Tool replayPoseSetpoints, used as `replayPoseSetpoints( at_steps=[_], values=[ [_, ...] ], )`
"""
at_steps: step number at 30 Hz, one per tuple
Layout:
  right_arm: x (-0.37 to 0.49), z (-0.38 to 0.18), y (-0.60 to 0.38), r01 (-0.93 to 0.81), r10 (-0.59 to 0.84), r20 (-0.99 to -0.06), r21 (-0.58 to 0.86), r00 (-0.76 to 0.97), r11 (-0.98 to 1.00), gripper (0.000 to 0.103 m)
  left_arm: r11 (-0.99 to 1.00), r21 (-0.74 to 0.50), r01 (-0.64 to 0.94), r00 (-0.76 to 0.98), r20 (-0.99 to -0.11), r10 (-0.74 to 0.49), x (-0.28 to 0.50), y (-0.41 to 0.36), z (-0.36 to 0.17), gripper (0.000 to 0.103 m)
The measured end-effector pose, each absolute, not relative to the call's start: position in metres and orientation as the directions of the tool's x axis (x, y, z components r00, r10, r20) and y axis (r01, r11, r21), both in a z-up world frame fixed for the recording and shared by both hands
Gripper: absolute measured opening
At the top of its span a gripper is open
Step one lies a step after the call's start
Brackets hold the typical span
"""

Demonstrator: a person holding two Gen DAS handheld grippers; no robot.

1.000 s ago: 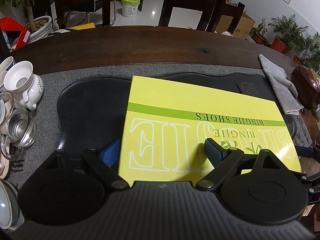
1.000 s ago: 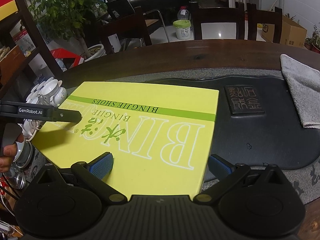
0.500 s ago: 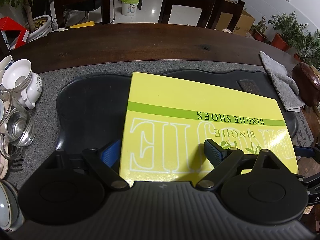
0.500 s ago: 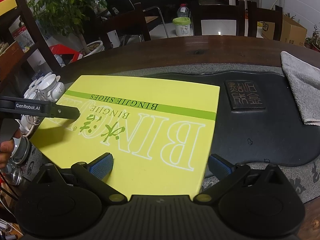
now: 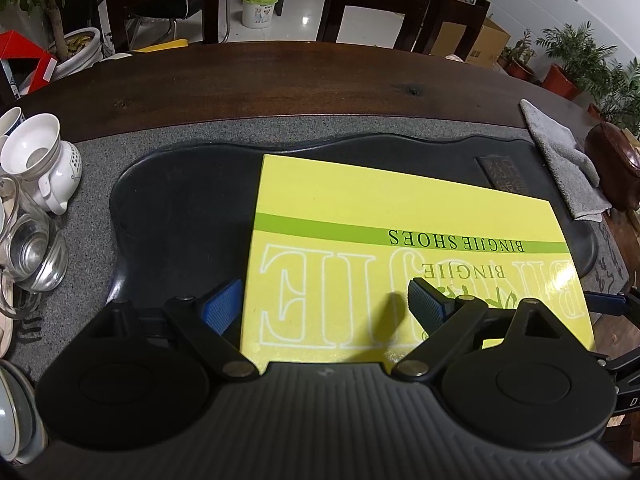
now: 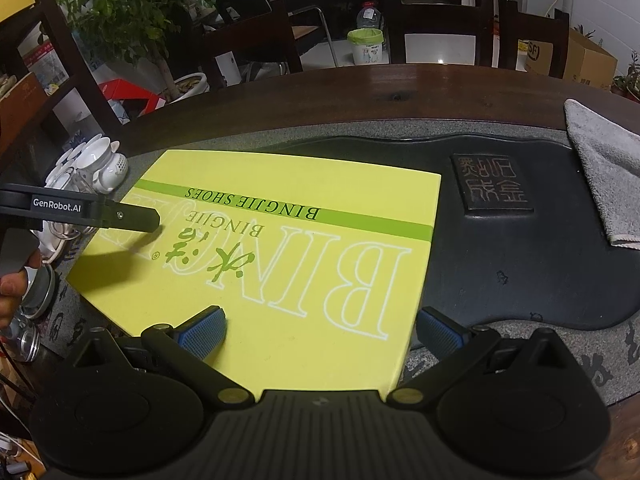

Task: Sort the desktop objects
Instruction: 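Press the yellow lid down onto the box rim with both grippers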

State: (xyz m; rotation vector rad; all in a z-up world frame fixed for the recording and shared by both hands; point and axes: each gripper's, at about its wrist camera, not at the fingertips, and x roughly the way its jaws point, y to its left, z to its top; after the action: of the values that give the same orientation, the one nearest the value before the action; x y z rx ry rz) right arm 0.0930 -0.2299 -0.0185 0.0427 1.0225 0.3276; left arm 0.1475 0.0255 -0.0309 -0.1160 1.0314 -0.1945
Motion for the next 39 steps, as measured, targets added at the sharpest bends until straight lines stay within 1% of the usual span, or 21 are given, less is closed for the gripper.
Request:
replayPoseSetpoints(
  at_steps=[11, 19, 21, 24, 32, 39],
  values=[
    [0.092, -0.020, -0.233, -0.248, 0.290, -0.827, 0.189, 0.481, 0.950, 0.103, 0.977, -0.184, 0.104, 0.513, -0.832, -0.211, 0.143, 0.026, -0.032, 0.089],
    [0.089, -0.021, -0.232, -0.238, 0.282, -0.821, 0.183, 0.496, 0.954, 0.103, 0.979, -0.178, 0.095, 0.556, -0.806, -0.201, 0.132, 0.032, -0.025, 0.095],
    [0.088, -0.020, -0.231, -0.238, 0.277, -0.821, 0.177, 0.500, 0.955, 0.103, 0.980, -0.172, 0.095, 0.575, -0.794, -0.195, 0.127, 0.034, -0.022, 0.098],
    [0.086, -0.018, -0.229, -0.236, 0.269, -0.817, 0.168, 0.510, 0.957, 0.103, 0.982, -0.159, 0.099, 0.604, -0.775, -0.186, 0.119, 0.036, -0.017, 0.100],
    [0.077, -0.015, -0.224, -0.234, 0.248, -0.810, 0.142, 0.531, 0.962, 0.103, 0.986, -0.124, 0.108, 0.649, -0.743, -0.164, 0.096, 0.036, -0.005, 0.102],
    [0.065, -0.013, -0.223, -0.231, 0.250, -0.803, 0.144, 0.541, 0.962, 0.103, 0.988, -0.127, 0.086, 0.669, -0.728, -0.152, 0.076, 0.039, 0.000, 0.102]
  ],
)
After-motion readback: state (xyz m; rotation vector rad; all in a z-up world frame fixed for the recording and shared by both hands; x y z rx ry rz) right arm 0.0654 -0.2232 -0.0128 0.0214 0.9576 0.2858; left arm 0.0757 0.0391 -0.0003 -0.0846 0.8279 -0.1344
